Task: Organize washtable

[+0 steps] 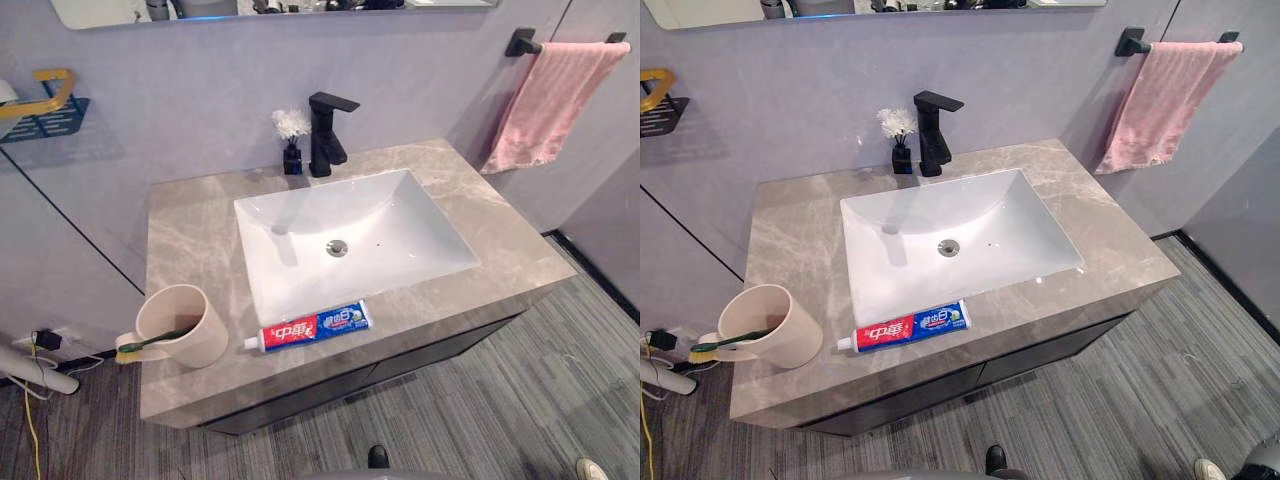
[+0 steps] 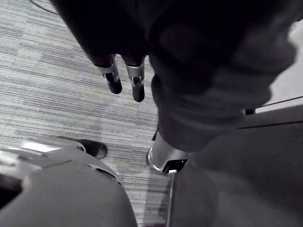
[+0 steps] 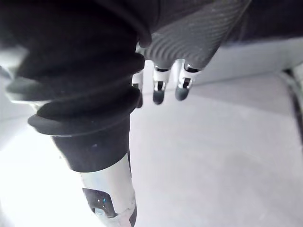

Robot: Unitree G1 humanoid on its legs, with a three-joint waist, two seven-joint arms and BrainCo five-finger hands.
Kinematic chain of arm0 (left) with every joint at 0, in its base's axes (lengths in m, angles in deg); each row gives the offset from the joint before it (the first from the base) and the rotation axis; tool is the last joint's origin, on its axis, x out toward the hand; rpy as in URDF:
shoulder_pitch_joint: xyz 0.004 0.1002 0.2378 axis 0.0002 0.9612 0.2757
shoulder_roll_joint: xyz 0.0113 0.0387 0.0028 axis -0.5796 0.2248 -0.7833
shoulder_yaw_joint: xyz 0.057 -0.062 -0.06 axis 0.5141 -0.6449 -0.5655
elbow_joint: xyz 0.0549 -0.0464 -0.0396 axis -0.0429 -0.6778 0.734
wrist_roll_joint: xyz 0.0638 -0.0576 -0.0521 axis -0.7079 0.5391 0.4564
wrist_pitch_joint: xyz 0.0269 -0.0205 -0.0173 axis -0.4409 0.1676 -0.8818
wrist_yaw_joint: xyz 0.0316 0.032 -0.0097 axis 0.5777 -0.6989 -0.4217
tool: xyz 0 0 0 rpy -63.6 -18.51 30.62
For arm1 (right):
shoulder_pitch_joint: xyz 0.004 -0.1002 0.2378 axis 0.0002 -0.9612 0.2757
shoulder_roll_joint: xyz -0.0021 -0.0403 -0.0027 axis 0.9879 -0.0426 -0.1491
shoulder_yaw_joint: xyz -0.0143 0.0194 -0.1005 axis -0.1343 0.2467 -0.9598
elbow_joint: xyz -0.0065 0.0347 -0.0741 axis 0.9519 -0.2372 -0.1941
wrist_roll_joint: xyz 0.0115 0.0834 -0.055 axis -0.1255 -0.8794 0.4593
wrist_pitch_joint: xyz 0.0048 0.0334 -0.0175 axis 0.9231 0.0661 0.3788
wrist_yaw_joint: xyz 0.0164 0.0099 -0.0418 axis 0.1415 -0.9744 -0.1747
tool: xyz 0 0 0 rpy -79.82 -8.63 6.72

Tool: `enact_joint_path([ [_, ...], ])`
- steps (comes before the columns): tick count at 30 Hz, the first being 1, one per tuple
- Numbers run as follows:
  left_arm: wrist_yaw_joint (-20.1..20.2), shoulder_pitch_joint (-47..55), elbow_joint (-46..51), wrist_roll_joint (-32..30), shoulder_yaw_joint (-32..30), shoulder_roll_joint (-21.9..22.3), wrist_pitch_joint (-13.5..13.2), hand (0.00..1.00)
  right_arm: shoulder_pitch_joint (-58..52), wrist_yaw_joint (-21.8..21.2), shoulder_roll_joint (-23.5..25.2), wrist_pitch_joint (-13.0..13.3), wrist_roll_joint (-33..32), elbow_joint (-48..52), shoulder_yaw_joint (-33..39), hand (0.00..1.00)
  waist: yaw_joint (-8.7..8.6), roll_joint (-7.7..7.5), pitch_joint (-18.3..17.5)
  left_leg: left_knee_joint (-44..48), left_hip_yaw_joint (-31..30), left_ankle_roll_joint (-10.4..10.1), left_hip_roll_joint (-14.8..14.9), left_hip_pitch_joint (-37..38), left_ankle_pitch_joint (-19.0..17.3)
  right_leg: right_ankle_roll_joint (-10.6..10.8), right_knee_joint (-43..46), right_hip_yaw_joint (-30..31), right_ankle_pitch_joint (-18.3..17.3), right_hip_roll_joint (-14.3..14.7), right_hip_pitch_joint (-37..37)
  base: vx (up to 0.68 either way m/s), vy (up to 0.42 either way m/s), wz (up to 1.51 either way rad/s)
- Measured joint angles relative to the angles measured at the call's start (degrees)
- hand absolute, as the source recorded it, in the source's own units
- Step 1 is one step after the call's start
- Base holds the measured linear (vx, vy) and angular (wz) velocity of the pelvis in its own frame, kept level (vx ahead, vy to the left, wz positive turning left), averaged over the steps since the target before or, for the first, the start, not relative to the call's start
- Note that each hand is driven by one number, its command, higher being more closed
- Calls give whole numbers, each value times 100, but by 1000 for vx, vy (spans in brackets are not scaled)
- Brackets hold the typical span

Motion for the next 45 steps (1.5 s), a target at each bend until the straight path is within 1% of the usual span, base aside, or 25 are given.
enact_joint_path([
  [1,1,10,10,0,1,25,14,0,42,-3,-7,2,219,371,-239,0,41,-5,-10,0,-29,7,-3,-11,4,0,0,-33,0,-7,2,-16,-18,17],
  [4,7,20,34,5,1,53,15,0,122,-61,-93,4,525,1074,-722,0,125,-17,-74,-4,-116,49,-13,-59,30,0,2,-148,2,-26,-5,-10,-18,16],
  [5,10,20,46,8,4,66,10,0,261,-165,-191,14,633,1537,-1097,0,143,-19,-81,-4,-140,72,-26,-80,45,0,3,-185,4,-43,-6,-10,-12,14],
  [6,11,23,46,12,7,67,6,0,321,-217,-234,28,668,1718,-1256,0,141,-19,-82,-3,-170,83,-35,-93,52,0,4,-218,5,-52,-4,-17,-12,24],
  [7,14,45,56,48,10,69,-7,0,444,-338,-293,82,704,2055,-1562,0,146,-30,-91,-6,-252,112,-59,-127,73,1,5,-291,7,-78,-1,-14,-7,29],
  [8,23,93,110,114,20,83,-24,0,579,-485,-318,140,708,2336,-1911,0,147,-44,-104,-9,-303,139,-72,-150,91,9,5,-337,27,-95,-5,-18,-6,29],
  [9,57,120,185,181,41,89,-30,0,699,-692,-332,194,678,2552,-2332,0,185,-56,-125,-6,-335,163,-75,-185,109,-16,5,-423,71,-101,-8,-16,-5,18],
  [10,87,144,228,232,88,82,-35,0,745,-805,-334,230,658,2627,-2540,0,207,-56,-148,-6,-349,171,-81,-207,118,-19,5,-452,90,-105,-12,-15,-4,10],
  [11,126,157,277,276,141,69,-67,0,790,-962,-337,261,629,2734,-2832,0,267,-84,-153,-6,-357,183,-89,-227,134,-7,5,-461,117,-117,-37,-35,0,8],
  [12,135,158,317,314,184,43,-125,0,804,-1173,-337,276,601,2860,-3227,0,356,-159,-192,-1,-372,205,-116,-295,154,-11,5,-485,127,-148,-88,-37,4,9],
  [13,135,153,326,341,197,26,-134,0,807,-1248,-338,276,599,2912,-3435,0,394,-192,-203,1,-393,216,-137,-319,170,-11,5,-510,127,-171,-88,-35,8,19],
  [15,134,143,380,435,220,20,-141,0,812,-1684,-330,276,482,3007,-4105,0,479,-244,-200,17,-513,270,-209,-377,218,29,7,-627,166,-248,-102,-27,16,31],
  [16,135,144,395,437,223,20,-140,0,811,-1762,-318,275,464,3007,-4257,0,489,-252,-200,21,-543,284,-232,-391,226,40,7,-653,173,-272,-100,-39,33,27],
  [17,139,148,422,441,224,20,-140,0,806,-1952,-270,263,409,3010,-4460,0,502,-267,-198,21,-580,304,-268,-412,239,42,11,-700,174,-309,-101,-27,33,17],
  [20,189,132,492,460,223,15,-155,0,559,-2399,-170,210,272,3109,-4987,0,635,-341,-215,65,-588,335,-360,-549,259,77,29,-747,196,-408,-186,-29,36,8],
  [21,249,128,497,463,223,-5,-159,0,450,-2529,-168,164,262,3133,-5170,0,634,-373,-202,77,-609,363,-389,-617,278,95,30,-770,211,-441,-210,-18,21,11],
  [25,258,105,498,504,234,-64,-160,0,-45,-2905,-171,10,157,3131,-5560,0,647,-467,-148,181,-756,367,-439,-765,280,97,31,-920,212,-491,-234,-24,-2,20],
  [27,275,67,498,503,411,-149,-159,0,-311,-3060,-181,-13,160,3123,-5667,0,749,-515,-109,219,-764,367,-444,-843,280,97,32,-928,212,-492,-290,-15,-7,1],
  [32,366,78,484,504,462,-189,-154,0,-568,-3202,-238,-134,168,2908,-5700,0,759,-541,-12,252,-872,366,-454,-907,279,97,32,-1024,211,-493,-290,-26,-24,9],
  [34,367,85,476,504,470,-197,-149,0,-619,-3280,-247,-140,169,2876,-5703,0,762,-542,26,254,-882,366,-453,-916,279,97,31,-1039,211,-493,-293,-8,-8,4],
  [39,375,82,477,515,641,-256,-151,0,-738,-3296,-272,-143,164,2796,-5766,0,763,-556,120,253,-880,363,-454,-939,277,97,31,-1044,211,-495,-316,0,0,0],
  [42,379,83,476,549,660,-260,-151,0,-806,-3316,-357,-200,169,2703,-5965,0,768,-556,121,253,-876,361,-454,-985,276,97,32,-1047,211,-497,-364,0,0,0],
  [45,388,82,477,563,704,-271,-153,0,-823,-3420,-396,-234,208,2682,-5978,0,772,-552,171,255,-877,361,-453,-1012,276,97,32,-1049,212,-497,-390,0,0,0],
])
